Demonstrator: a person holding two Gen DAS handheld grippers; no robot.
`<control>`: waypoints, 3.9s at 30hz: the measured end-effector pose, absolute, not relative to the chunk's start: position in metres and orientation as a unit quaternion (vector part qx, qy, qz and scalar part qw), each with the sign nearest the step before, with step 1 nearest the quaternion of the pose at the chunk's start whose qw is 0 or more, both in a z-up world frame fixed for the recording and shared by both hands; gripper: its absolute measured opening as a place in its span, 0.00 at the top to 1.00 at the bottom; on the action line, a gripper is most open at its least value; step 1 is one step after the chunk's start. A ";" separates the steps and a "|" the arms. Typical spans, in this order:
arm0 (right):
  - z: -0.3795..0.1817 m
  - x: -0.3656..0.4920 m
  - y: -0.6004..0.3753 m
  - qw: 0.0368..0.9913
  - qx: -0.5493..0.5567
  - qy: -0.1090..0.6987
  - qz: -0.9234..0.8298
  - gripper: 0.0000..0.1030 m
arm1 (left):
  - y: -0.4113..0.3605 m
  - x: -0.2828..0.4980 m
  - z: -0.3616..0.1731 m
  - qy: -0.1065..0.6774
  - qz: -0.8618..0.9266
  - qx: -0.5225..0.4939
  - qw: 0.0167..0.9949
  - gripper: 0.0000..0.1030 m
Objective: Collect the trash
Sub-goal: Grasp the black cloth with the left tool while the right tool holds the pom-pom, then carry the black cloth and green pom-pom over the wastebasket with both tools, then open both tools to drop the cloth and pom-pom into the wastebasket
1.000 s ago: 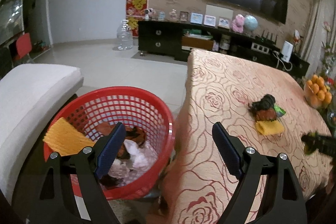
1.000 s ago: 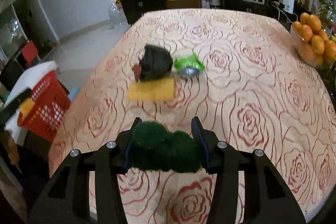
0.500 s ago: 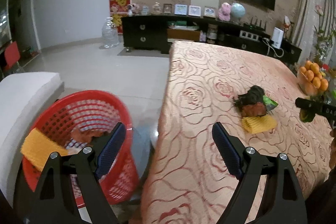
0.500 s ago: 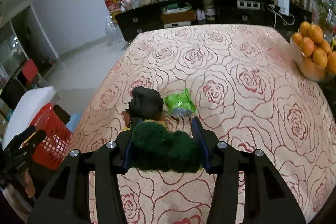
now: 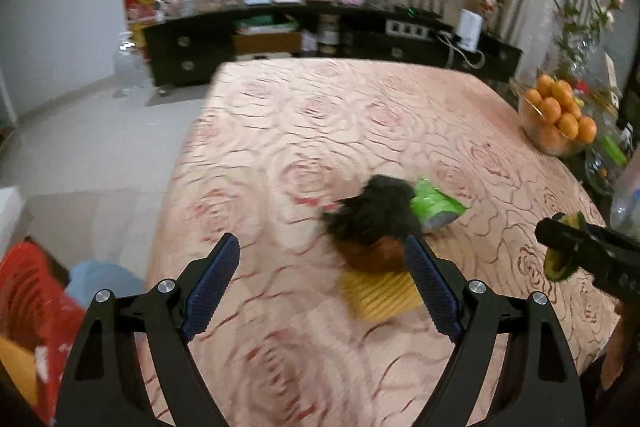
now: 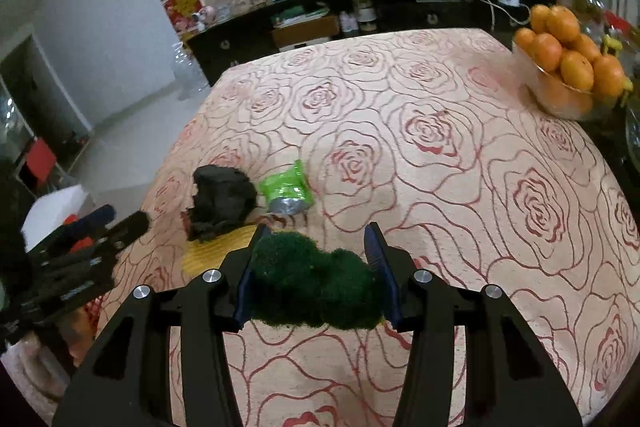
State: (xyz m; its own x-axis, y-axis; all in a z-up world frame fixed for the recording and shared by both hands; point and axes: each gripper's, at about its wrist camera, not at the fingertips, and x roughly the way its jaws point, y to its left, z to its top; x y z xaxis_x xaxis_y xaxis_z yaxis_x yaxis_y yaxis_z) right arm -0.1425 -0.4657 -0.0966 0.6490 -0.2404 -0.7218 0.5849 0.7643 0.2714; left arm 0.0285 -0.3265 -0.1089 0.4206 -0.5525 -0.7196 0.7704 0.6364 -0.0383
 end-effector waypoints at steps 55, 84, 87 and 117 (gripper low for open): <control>-0.067 -0.056 -0.348 0.928 0.152 0.326 -0.095 0.54 | -0.091 0.049 -0.037 0.295 -0.178 0.064 0.937 0.59; -0.035 0.078 -0.197 0.924 0.126 0.354 0.073 0.53 | -0.010 0.091 -0.060 0.331 -0.117 0.023 0.936 0.58; -0.038 0.088 -0.189 0.919 0.132 0.362 0.085 0.53 | -0.013 0.093 -0.064 0.340 -0.121 0.027 0.932 0.58; -0.029 0.072 -0.217 0.918 0.169 0.352 0.068 0.34 | -0.020 0.095 -0.066 0.356 -0.162 -0.007 0.921 0.20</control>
State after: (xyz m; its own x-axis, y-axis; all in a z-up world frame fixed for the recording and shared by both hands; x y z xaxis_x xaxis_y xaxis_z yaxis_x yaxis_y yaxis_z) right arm 0.0724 -0.2166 -0.0290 0.7424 0.2438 -0.6240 -0.0059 0.9337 0.3579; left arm 0.0947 -0.0196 -0.0662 0.6948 -0.3031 -0.6522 0.2927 0.9475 -0.1285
